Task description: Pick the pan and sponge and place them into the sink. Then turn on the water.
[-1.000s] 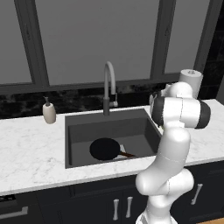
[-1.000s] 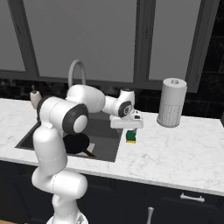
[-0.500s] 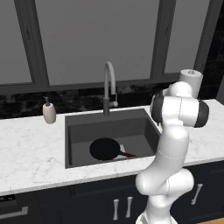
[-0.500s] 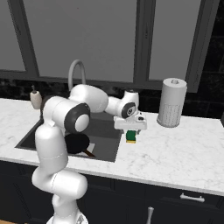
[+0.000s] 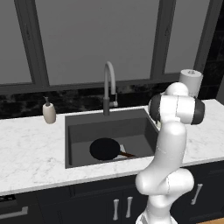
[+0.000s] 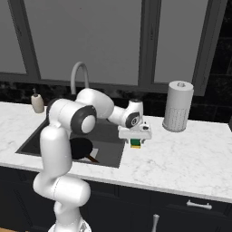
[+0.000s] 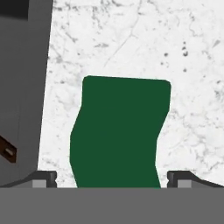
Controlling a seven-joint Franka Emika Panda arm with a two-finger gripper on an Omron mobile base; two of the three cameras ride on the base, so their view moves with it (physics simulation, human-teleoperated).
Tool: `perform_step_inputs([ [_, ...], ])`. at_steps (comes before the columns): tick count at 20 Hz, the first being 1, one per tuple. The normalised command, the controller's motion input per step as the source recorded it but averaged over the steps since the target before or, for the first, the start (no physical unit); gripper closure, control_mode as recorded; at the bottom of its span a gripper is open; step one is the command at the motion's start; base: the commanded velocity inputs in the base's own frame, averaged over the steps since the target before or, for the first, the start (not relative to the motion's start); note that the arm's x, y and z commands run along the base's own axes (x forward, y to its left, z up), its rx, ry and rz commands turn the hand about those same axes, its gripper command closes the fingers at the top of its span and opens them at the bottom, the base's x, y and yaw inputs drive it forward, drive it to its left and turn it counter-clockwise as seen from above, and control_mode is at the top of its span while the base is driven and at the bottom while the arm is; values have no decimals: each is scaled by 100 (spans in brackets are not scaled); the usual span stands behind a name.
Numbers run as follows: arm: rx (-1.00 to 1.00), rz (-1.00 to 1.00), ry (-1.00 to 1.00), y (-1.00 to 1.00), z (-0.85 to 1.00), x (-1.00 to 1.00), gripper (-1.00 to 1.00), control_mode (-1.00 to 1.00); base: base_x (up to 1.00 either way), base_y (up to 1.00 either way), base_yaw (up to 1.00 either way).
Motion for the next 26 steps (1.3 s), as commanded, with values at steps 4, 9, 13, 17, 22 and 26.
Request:
perform_step_inputs([
  [4,0,0,0,0,-22,17,-100,-100,0,0,0],
  [9,0,0,0,0,-24,12,100,-100,0,0,0],
  [13,0,0,0,0,-13,5,100,-100,0,0,0],
  [17,2,2,-5,2,-1,2,100,-100,0,0,0],
  [22,2,8,-10,32,14,0,100,-100,0,0,0],
  [26,0,11,-12,87,0,-3,100,-100,0,0,0],
])
